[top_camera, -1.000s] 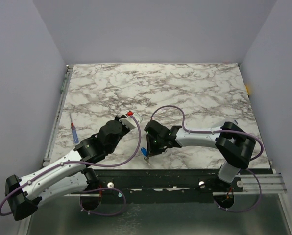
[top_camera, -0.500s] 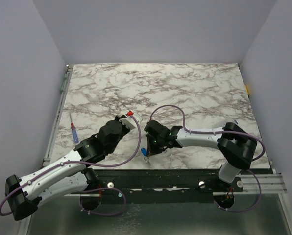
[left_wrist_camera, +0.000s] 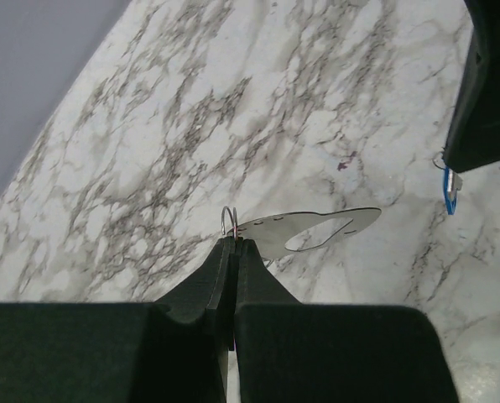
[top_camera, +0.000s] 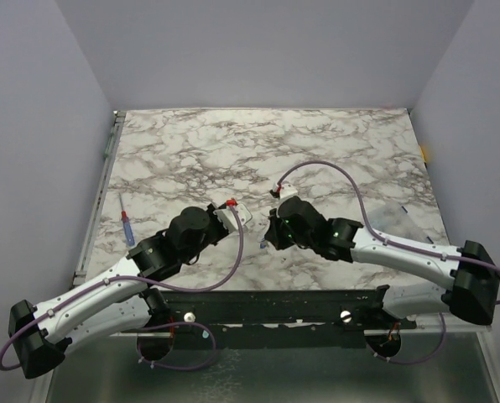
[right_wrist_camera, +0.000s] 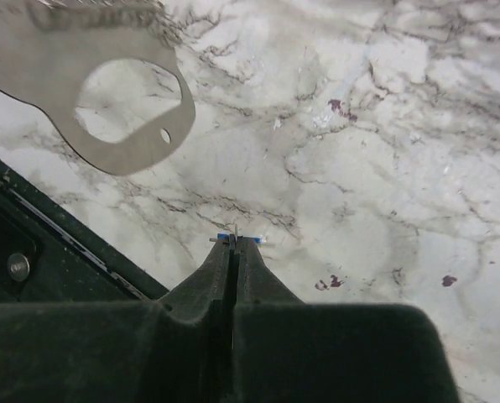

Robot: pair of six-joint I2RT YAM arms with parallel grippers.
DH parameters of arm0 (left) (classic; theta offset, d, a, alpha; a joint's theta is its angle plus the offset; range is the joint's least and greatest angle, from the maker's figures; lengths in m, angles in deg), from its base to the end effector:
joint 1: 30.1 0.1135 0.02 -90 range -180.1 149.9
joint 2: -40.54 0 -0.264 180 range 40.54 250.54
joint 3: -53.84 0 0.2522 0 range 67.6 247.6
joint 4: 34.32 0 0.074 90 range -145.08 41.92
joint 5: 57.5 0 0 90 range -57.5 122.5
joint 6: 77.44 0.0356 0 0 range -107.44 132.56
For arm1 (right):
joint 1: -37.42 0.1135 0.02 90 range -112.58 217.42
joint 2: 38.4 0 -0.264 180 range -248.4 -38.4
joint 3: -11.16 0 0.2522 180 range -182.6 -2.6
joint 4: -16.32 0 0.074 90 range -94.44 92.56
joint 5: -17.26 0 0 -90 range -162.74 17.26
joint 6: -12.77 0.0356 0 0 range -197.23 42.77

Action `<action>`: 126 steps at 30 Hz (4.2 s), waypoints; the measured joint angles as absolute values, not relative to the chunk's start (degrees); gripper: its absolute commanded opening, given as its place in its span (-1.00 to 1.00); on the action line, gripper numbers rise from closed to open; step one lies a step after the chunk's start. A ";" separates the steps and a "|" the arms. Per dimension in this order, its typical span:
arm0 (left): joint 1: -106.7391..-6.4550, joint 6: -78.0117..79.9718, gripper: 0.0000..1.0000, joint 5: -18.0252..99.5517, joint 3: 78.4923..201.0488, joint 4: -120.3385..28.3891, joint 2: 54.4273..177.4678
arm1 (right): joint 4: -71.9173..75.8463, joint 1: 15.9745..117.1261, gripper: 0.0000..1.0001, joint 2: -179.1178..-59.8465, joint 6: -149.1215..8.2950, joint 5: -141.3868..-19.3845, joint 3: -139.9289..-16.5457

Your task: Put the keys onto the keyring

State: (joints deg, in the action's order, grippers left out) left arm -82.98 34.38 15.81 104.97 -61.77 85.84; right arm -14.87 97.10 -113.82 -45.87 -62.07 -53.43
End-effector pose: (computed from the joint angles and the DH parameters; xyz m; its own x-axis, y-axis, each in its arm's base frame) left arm 0.1202 -0.1419 0.2869 0.0176 0.5667 -0.8237 0.6421 0.6251 0.4438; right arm 0.1482 0.2403 0.2487 -0.6939 -0.1734 -0.6989 -0.4892 0.8257 0.2808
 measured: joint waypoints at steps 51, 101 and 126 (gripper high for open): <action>-83.37 33.99 -1.00 66.00 107.70 -59.35 91.89 | -17.32 90.33 -0.99 -93.47 -93.37 -95.20 -55.25; -83.85 33.16 -1.00 72.21 107.70 -60.37 94.04 | -18.61 90.33 -0.99 -93.64 -105.78 -111.70 -49.45; -84.23 33.42 -1.00 70.15 107.70 -59.70 92.62 | -19.42 90.33 -0.99 -91.50 -105.78 -111.27 -49.30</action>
State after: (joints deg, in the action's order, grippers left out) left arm -84.23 33.42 70.15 107.70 -59.70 92.62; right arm -19.42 90.33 -91.50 -105.78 -111.27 -49.30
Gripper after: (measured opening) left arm 0.018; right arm 0.022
